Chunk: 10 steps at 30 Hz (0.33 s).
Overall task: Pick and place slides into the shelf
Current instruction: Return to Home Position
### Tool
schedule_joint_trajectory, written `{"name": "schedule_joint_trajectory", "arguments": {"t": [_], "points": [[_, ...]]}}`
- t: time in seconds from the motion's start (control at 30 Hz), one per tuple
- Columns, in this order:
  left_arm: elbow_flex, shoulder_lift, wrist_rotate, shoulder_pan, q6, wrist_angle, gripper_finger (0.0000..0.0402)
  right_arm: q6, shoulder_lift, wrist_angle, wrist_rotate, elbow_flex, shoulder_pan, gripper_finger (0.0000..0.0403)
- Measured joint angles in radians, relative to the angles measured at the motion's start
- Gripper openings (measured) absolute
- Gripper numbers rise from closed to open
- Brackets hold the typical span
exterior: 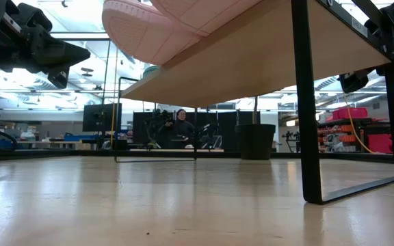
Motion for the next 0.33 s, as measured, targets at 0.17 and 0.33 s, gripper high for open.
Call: {"name": "schedule_joint_trajectory", "arguments": {"t": [0.17, 0.33], "points": [[0.0, 0.0, 0.0, 0.0, 0.001, 0.0, 0.0027, 0.0, 0.0, 0.0, 0.0, 0.0, 0.0, 0.0018], [0.0, 0.0, 0.0, 0.0, 0.0, 0.0, 0.0036, 0.0, 0.0, 0.0, 0.0, 0.0, 0.0, 0.0018]]}}
